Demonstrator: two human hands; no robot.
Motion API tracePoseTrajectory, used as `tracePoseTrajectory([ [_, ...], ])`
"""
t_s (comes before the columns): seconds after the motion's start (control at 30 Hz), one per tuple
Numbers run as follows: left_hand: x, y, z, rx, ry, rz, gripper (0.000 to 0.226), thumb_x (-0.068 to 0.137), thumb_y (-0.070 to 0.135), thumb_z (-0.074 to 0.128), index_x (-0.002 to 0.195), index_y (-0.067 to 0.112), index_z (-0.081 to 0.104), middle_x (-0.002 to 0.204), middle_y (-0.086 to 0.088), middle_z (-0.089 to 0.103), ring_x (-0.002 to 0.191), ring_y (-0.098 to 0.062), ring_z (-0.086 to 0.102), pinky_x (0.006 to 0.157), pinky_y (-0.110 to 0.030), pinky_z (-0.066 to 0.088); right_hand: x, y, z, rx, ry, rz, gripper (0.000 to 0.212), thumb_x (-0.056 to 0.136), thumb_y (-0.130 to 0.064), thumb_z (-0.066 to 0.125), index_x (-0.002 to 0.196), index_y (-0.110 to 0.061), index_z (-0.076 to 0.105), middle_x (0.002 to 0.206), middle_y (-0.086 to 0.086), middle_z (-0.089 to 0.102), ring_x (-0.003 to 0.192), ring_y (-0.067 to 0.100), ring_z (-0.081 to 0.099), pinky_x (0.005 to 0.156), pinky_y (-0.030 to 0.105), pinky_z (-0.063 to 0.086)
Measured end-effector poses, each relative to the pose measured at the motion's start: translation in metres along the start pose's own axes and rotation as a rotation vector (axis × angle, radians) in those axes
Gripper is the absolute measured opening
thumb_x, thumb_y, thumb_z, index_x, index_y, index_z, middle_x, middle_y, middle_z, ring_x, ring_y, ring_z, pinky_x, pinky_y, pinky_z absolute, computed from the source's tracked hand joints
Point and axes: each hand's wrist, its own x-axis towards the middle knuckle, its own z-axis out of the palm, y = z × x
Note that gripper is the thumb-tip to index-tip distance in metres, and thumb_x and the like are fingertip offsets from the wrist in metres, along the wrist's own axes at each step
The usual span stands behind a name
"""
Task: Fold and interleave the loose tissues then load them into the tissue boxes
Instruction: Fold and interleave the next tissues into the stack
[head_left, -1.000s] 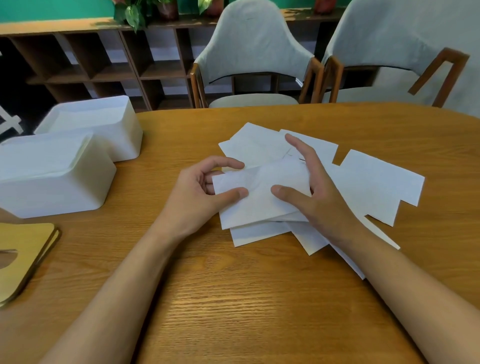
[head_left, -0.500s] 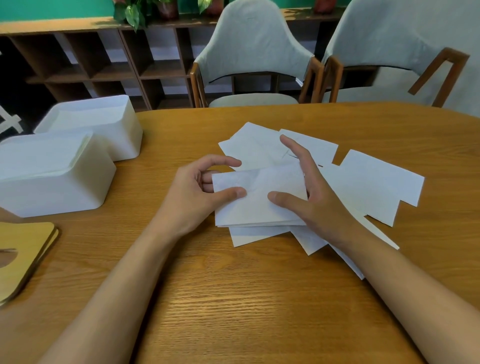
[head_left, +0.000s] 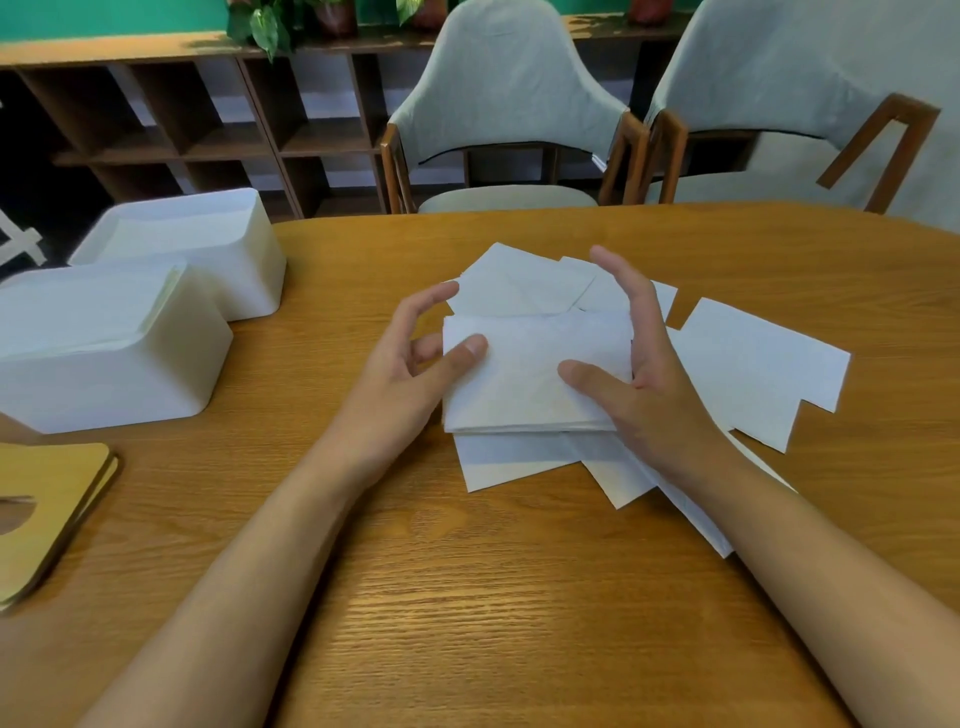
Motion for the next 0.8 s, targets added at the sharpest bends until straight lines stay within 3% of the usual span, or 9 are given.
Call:
tracePoseTrajectory([
  [0.17, 0.003, -0.005, -0.003, -0.002, 0.052, 0.004, 0.056, 0.096, 0.008, 0.072, 0.144, 0.029, 0.052, 0.112, -0.003, 0.076, 0.099, -0.023, 0.077, 0.075, -0.031, 0.060, 0.001, 0.002, 0.003, 0.002, -0.017, 0.025, 0.079, 0.097, -0.021, 0.067, 0.152, -0.046, 0.017, 0.156, -0.033, 0.018, 0.142, -0.014, 0.018, 0.110, 0.005, 0.019],
  [0.3, 0.004, -0.009, -0.004, -0.038, 0.035, -0.011, 0.053, 0.099, 0.005, 0.067, 0.144, 0.028, 0.052, 0.114, -0.006, 0.077, 0.104, -0.025, 0.075, 0.080, -0.035, 0.060, 0.002, 0.000, 0.005, -0.040, -0.044, 0.026, 0.086, 0.092, -0.036, 0.072, 0.152, -0.049, 0.012, 0.149, -0.045, 0.011, 0.133, -0.028, 0.010, 0.100, -0.008, 0.014],
  [0.43, 0.003, -0.012, 0.000, -0.101, -0.068, -0.022, 0.049, 0.104, 0.007, 0.059, 0.144, 0.034, 0.053, 0.124, -0.009, 0.073, 0.115, -0.028, 0.071, 0.092, -0.039, 0.059, 0.001, -0.001, 0.007, -0.061, -0.052, 0.017, 0.088, 0.085, -0.045, 0.071, 0.149, -0.055, 0.011, 0.150, -0.046, 0.009, 0.135, -0.027, 0.008, 0.106, 0.006, 0.013],
  [0.57, 0.001, -0.012, 0.003, -0.067, -0.072, 0.012, 0.047, 0.102, 0.006, 0.062, 0.140, 0.032, 0.056, 0.121, -0.004, 0.073, 0.111, -0.022, 0.071, 0.089, -0.033, 0.059, 0.001, -0.003, 0.007, -0.051, -0.061, 0.019, 0.087, 0.086, -0.044, 0.070, 0.150, -0.056, 0.011, 0.155, -0.042, 0.009, 0.137, -0.025, 0.008, 0.108, 0.008, 0.014],
  [0.63, 0.002, -0.012, 0.002, -0.071, -0.035, 0.017, 0.045, 0.101, 0.003, 0.063, 0.137, 0.030, 0.058, 0.116, -0.006, 0.073, 0.104, -0.023, 0.070, 0.084, -0.033, 0.059, 0.001, -0.006, 0.004, 0.056, -0.100, 0.041, 0.082, 0.091, -0.037, 0.070, 0.152, -0.053, 0.018, 0.153, -0.044, 0.017, 0.139, -0.020, 0.020, 0.112, 0.012, 0.024],
  [0.7, 0.004, -0.011, -0.001, -0.063, 0.015, 0.015, 0.041, 0.101, 0.004, 0.064, 0.134, 0.029, 0.059, 0.114, -0.010, 0.072, 0.098, -0.025, 0.069, 0.080, -0.034, 0.057, -0.001, -0.010, 0.000, 0.196, -0.177, 0.087, 0.066, 0.093, -0.031, 0.066, 0.148, -0.049, 0.036, 0.145, -0.041, 0.037, 0.134, -0.009, 0.041, 0.107, 0.022, 0.044],
  [0.8, 0.004, -0.010, -0.004, -0.074, 0.025, 0.008, 0.040, 0.101, 0.005, 0.063, 0.133, 0.029, 0.058, 0.112, -0.010, 0.073, 0.095, -0.026, 0.068, 0.079, -0.037, 0.056, -0.002, -0.012, -0.005, 0.186, -0.226, 0.090, 0.040, 0.095, -0.026, 0.061, 0.133, -0.036, 0.062, 0.134, -0.032, 0.057, 0.127, -0.006, 0.049, 0.103, 0.026, 0.047],
])
